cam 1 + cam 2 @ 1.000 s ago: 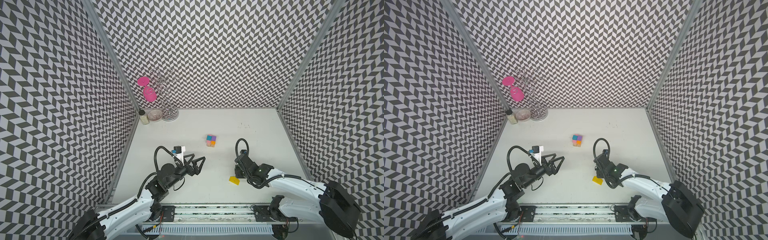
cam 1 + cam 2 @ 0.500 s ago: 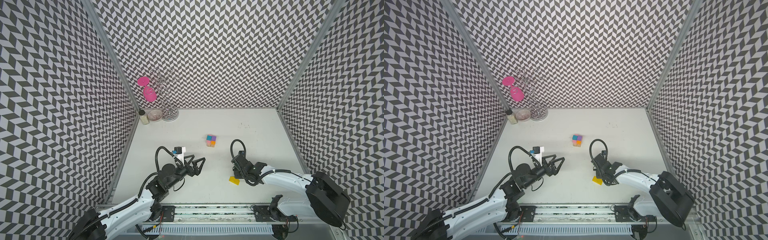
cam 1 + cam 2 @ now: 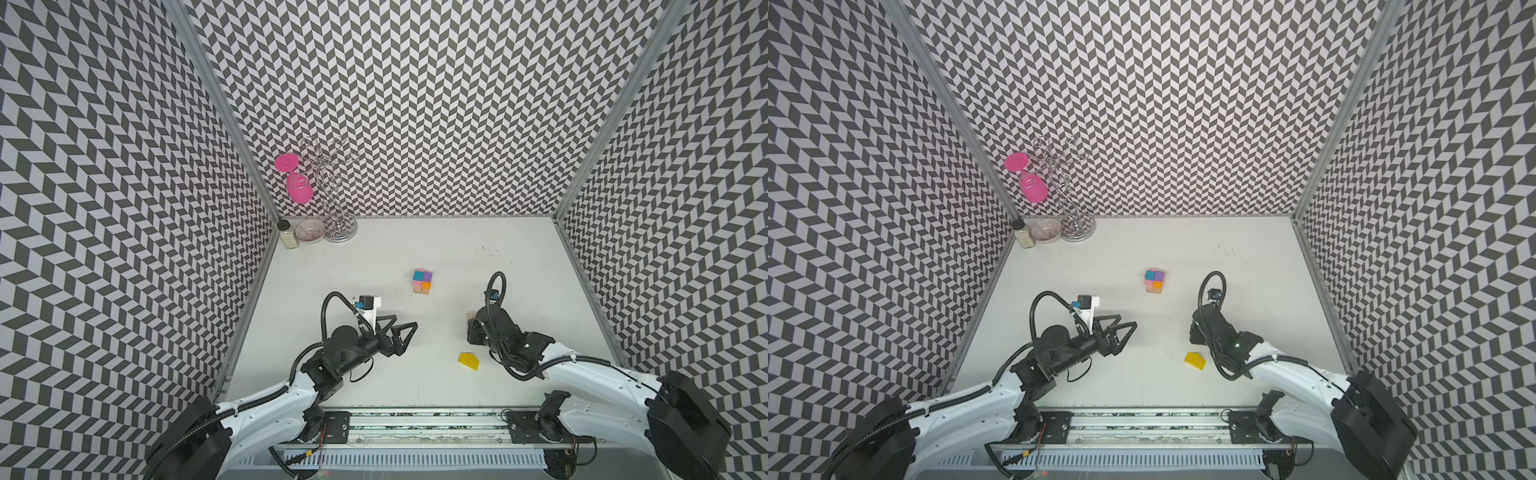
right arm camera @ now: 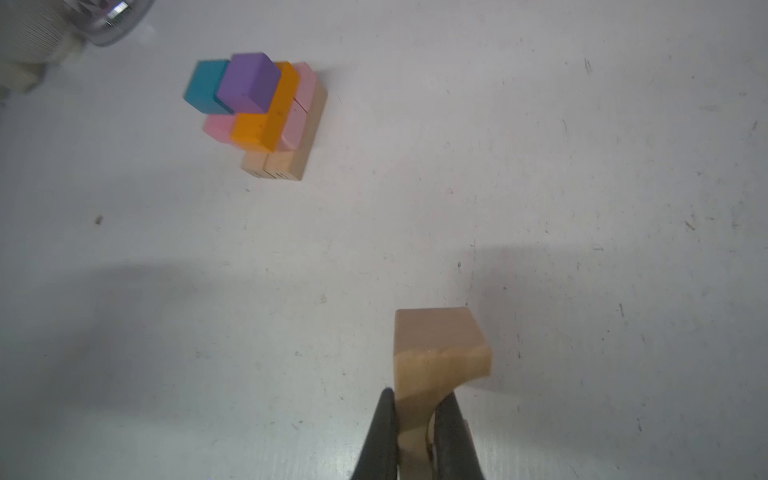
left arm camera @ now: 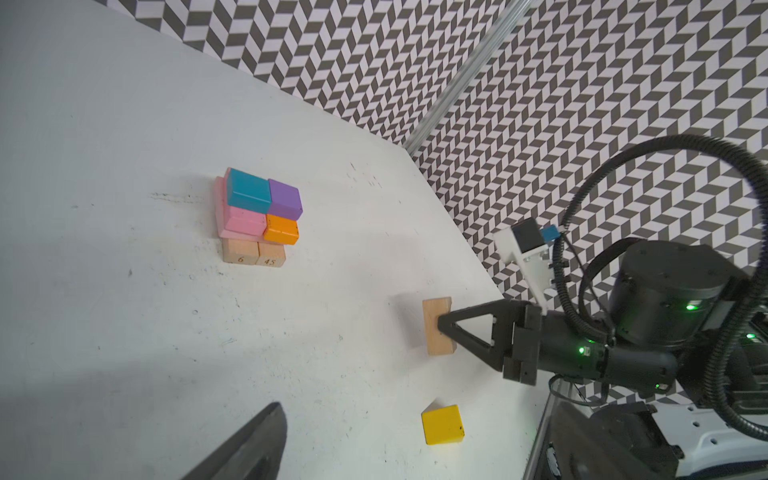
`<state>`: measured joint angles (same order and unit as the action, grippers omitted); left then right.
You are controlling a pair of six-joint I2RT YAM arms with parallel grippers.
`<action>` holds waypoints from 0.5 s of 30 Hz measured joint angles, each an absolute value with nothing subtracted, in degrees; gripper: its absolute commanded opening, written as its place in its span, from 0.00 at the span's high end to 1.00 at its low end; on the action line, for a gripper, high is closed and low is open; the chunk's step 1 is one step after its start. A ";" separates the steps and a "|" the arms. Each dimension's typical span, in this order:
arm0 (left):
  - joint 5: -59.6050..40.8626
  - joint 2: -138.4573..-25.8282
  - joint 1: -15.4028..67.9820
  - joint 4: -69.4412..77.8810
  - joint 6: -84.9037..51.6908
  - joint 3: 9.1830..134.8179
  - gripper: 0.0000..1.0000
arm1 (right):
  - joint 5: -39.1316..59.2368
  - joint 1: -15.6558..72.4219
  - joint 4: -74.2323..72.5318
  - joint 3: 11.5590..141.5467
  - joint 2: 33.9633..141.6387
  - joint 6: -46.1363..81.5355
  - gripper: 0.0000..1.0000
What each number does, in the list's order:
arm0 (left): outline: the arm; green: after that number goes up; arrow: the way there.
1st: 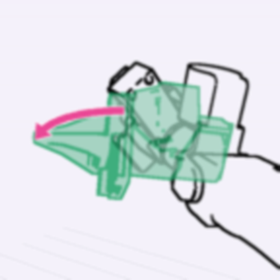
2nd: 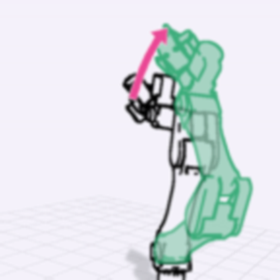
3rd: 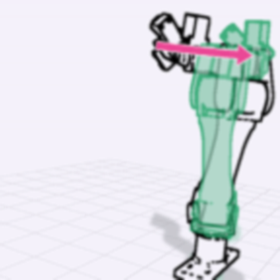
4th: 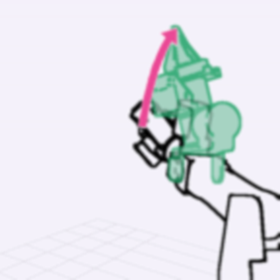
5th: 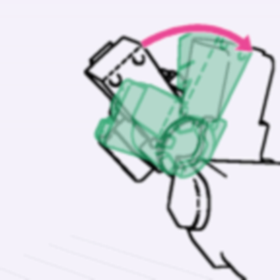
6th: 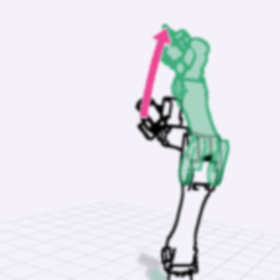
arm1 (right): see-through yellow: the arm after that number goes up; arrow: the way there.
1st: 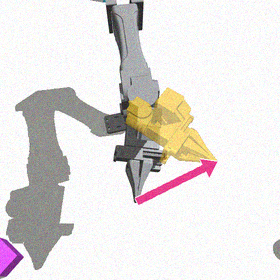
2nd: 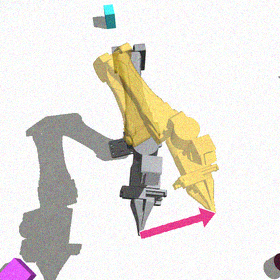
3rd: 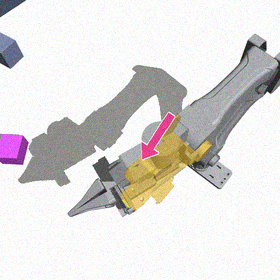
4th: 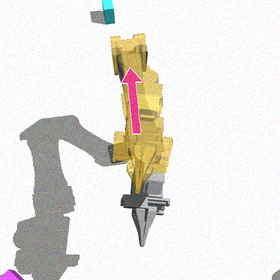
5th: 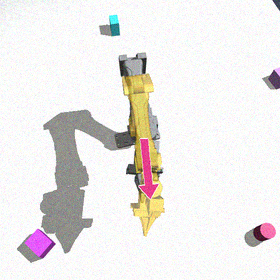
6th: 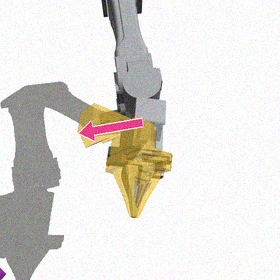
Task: Build the wood block tower
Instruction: 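Lift the arch block and carry it toward the stack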
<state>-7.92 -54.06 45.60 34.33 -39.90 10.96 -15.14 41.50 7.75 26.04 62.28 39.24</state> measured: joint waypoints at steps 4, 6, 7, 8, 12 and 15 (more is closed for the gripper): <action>-10.02 -57.76 45.58 35.92 -40.45 11.16 0.00 | -9.30 39.55 -1.56 23.20 61.25 40.29 1.00; -9.91 -58.39 45.23 35.81 -40.66 11.27 0.00 | -5.17 38.89 -6.72 21.96 62.98 41.43 1.00; -9.65 -58.39 44.97 35.51 -40.73 11.38 0.00 | -2.98 38.70 -9.19 21.67 64.66 41.95 1.00; -9.23 -58.19 44.66 35.16 -40.73 11.44 0.00 | -0.95 38.68 -11.09 21.65 66.46 42.39 1.00; -6.20 -55.18 42.30 31.73 -40.40 11.70 0.00 | 10.00 38.50 -20.58 21.98 77.28 44.07 1.00; -4.38 -51.40 39.88 29.43 -40.14 11.68 0.00 | 16.47 39.18 -27.35 22.46 84.42 45.12 1.00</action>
